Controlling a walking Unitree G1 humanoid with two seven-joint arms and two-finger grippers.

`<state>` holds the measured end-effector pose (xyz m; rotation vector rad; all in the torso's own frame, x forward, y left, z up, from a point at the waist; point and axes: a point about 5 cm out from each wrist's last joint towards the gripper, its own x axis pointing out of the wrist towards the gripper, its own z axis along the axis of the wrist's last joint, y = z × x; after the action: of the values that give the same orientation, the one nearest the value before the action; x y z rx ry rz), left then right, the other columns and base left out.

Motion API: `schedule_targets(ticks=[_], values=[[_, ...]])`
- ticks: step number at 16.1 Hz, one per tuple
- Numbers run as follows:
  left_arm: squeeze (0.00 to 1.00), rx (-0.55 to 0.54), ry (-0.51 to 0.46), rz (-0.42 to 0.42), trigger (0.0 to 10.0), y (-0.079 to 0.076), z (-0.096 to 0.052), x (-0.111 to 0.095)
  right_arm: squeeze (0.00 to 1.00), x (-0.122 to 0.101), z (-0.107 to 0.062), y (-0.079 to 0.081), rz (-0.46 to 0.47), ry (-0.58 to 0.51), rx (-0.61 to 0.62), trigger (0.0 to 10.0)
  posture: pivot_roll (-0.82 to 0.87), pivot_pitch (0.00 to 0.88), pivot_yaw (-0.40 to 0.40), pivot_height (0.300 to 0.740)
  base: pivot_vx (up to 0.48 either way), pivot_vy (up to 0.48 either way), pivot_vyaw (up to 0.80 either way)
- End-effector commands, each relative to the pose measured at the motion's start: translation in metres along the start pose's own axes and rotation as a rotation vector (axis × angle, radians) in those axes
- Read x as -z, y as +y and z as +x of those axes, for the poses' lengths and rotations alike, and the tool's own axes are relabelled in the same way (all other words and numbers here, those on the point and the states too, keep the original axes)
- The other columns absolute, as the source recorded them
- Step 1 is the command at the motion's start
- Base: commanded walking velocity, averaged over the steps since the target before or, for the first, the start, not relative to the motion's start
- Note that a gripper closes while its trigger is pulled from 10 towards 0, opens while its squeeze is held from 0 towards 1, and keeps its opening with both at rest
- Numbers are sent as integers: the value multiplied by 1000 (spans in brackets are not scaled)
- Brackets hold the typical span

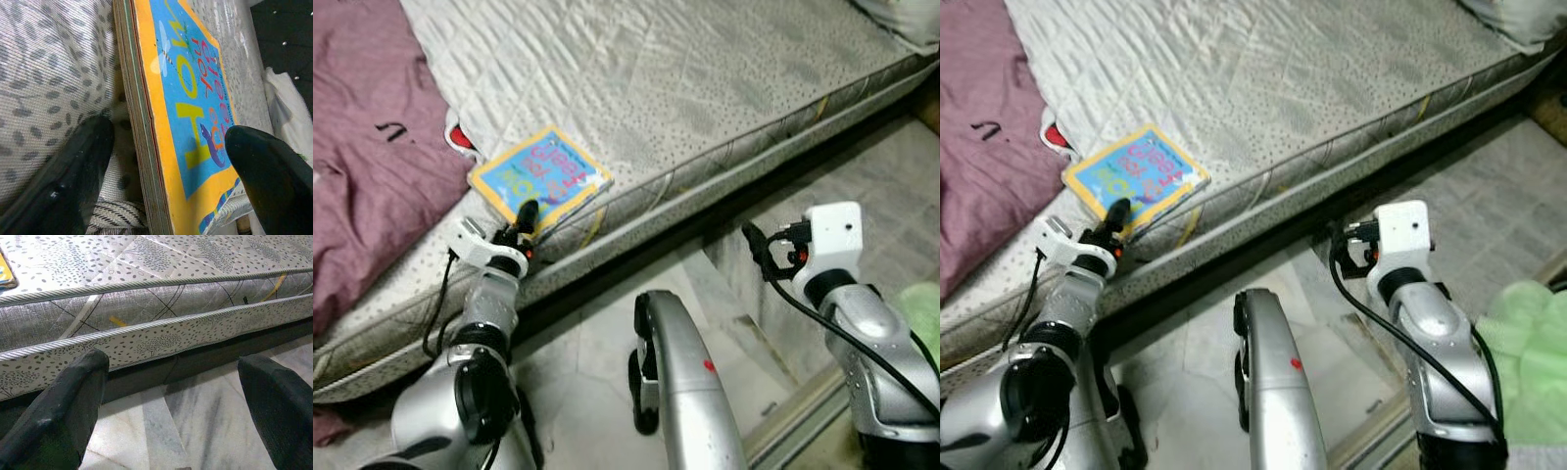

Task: Clean up the room

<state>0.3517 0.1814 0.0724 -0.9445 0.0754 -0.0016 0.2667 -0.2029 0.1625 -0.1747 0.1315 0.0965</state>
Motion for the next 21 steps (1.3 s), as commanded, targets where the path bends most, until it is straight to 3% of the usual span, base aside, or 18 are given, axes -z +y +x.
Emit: schedule_targets(ticks=[1,8,21], values=[[0,-21,42,-46,0,2,-1,10,0,0,-6,-5,-8,12,10,10000,-418,358,-125,527,0,0,0],[0,133,85,-82,0,-24,11,8,0,-7,-2,-5,-12,7,11,10000,-425,346,-121,527,0,0,0],[0,156,62,-80,0,-22,11,-2,0,-7,9,3,-1,-12,-11,10000,-388,288,-112,527,0,0,0]])
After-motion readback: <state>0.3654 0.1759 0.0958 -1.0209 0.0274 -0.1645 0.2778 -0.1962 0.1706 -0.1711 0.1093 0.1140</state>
